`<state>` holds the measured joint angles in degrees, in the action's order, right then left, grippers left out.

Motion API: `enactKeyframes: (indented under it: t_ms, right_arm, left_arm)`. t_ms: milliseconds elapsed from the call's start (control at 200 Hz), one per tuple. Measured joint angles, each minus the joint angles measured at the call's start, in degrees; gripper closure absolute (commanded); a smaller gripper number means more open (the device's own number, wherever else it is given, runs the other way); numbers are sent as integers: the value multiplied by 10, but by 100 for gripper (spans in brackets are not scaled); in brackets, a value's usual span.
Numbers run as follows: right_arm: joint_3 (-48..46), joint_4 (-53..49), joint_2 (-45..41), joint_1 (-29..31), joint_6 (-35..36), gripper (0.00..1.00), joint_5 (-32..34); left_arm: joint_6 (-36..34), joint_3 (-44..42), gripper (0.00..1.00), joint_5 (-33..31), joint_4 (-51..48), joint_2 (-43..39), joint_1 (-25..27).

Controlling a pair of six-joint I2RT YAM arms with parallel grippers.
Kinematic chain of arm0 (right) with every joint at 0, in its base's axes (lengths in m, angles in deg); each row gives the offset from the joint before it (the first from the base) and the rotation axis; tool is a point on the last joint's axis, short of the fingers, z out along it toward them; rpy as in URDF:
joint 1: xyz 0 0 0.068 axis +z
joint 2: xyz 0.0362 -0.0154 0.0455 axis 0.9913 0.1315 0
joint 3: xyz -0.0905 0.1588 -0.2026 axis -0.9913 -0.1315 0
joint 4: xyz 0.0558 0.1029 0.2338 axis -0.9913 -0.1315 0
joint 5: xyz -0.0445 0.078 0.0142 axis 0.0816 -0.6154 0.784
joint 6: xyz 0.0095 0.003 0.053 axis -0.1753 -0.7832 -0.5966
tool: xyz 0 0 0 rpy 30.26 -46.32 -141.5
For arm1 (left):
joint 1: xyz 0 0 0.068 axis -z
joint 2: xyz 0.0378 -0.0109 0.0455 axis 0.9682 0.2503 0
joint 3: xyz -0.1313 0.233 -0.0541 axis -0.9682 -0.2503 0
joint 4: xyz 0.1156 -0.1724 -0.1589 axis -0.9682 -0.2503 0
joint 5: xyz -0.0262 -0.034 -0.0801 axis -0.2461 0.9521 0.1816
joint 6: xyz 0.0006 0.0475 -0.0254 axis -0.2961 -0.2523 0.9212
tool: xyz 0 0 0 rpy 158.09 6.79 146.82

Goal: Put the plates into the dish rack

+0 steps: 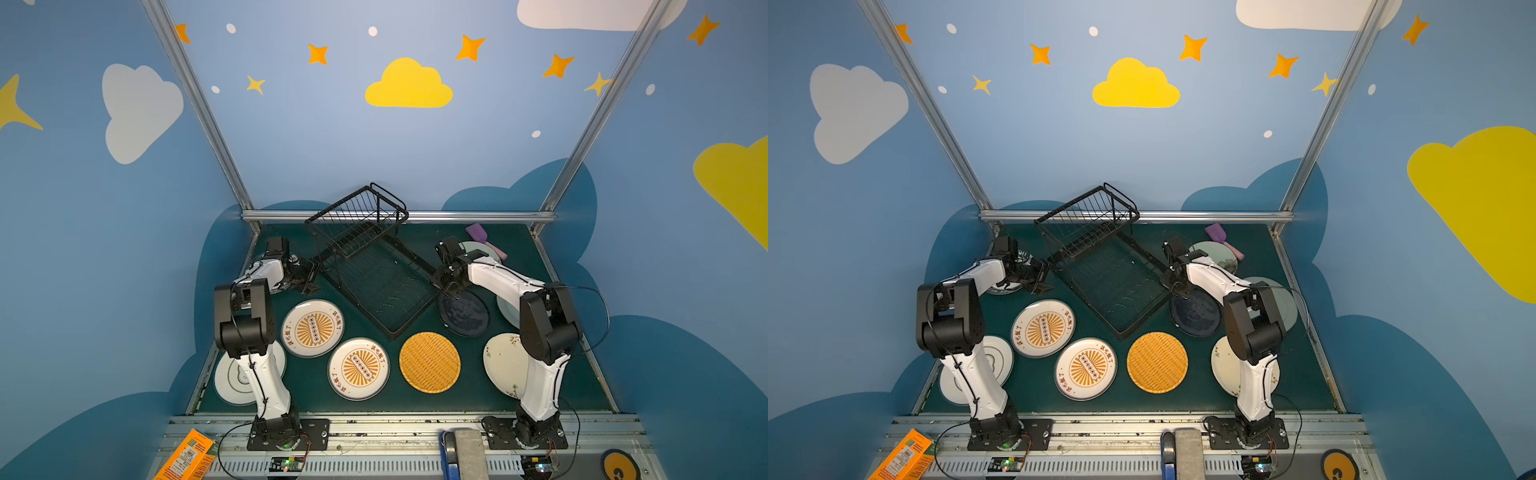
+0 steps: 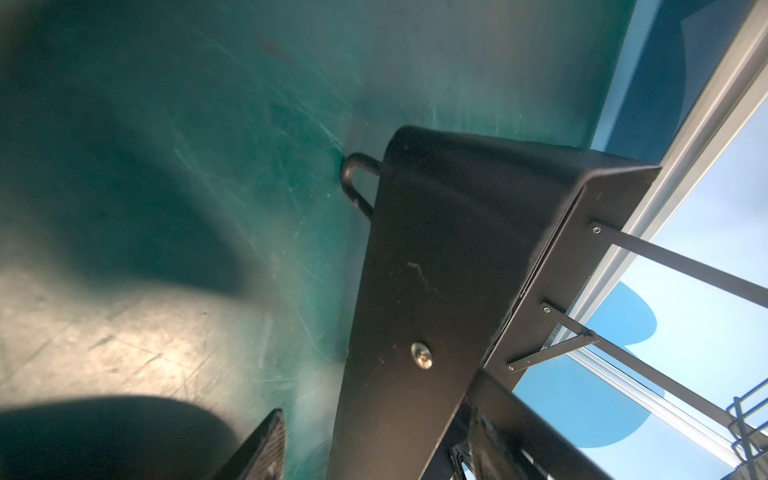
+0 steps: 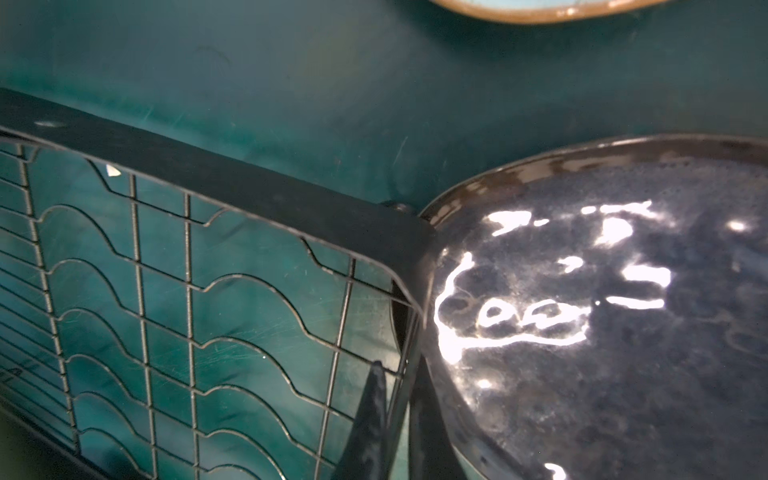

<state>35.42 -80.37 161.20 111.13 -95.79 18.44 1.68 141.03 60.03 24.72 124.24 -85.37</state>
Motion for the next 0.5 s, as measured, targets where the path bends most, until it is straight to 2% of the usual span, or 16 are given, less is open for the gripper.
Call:
enactKeyframes:
  t_ms: [90, 200, 275, 501]
  right_arm:
    - [-11, 3, -9, 2, -6, 100, 0]
    - [-17, 4, -13, 3, -5, 79, -1]
    - [-18, 5, -18, 4, 21, 66, -14]
    - [0, 0, -43, 11, 83, 44, -38]
  left_arm:
    - [0, 0, 29, 1, 0, 0, 0]
    - [0, -2, 27, 0, 1, -2, -2]
    - [0, -5, 25, -7, 2, -9, -8]
    - [-10, -15, 21, -54, -5, -92, -47]
